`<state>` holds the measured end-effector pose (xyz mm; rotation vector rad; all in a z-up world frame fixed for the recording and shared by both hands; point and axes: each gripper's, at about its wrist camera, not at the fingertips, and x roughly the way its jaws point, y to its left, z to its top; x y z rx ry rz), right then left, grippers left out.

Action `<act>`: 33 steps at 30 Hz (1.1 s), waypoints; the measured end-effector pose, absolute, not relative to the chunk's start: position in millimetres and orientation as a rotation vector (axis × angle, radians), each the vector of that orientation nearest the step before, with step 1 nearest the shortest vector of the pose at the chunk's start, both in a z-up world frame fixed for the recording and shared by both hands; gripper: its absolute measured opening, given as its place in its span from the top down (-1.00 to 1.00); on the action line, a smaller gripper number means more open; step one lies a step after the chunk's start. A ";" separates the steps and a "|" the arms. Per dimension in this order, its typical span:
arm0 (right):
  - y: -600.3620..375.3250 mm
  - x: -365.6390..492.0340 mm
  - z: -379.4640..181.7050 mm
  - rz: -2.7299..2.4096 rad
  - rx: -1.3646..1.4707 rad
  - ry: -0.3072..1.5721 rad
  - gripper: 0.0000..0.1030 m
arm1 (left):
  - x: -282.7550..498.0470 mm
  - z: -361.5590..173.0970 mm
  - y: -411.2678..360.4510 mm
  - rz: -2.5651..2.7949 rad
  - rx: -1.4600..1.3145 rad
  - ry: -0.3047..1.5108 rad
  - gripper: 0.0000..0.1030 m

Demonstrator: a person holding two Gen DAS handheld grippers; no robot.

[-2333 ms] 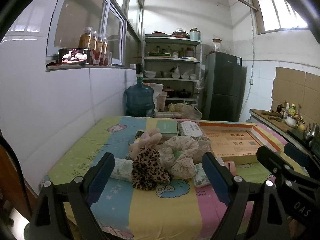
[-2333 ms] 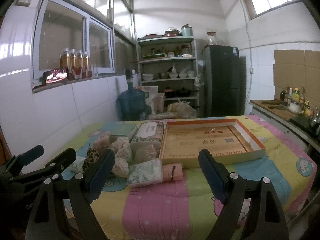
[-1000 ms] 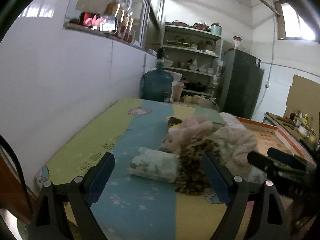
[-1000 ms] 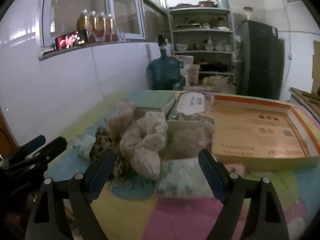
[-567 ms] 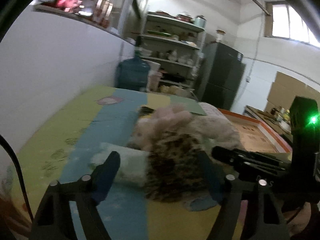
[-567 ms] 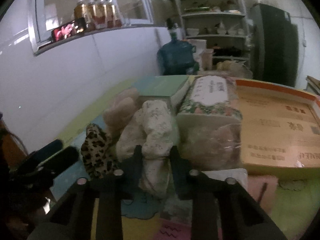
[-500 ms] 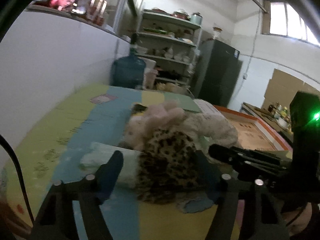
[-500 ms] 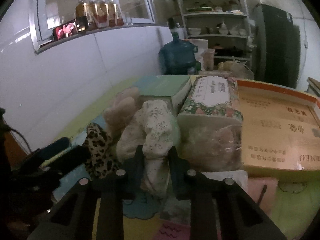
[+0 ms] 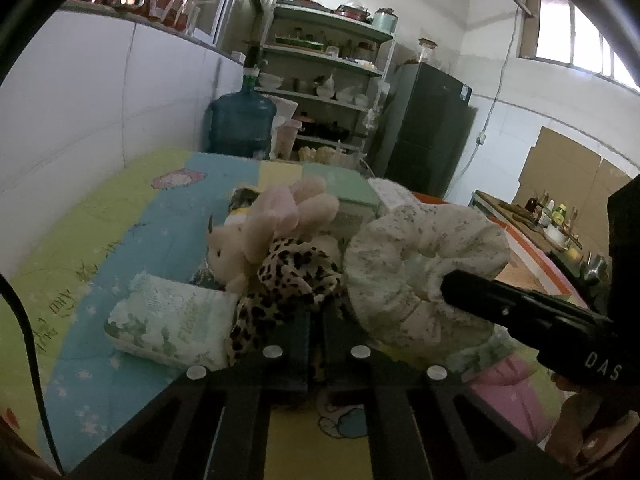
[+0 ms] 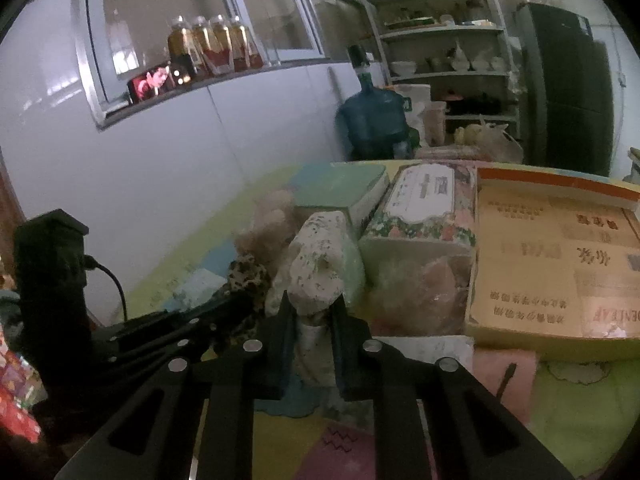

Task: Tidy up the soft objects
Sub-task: 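Carry both scrunchies up and over to the orange-rimmed cardboard tray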

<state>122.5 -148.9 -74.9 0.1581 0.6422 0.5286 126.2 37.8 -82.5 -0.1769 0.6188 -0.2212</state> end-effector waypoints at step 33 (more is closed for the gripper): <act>-276.7 91.2 -4.0 0.310 0.246 0.410 0.71 | 151.2 15.7 -75.8 -0.445 -0.071 0.479 0.92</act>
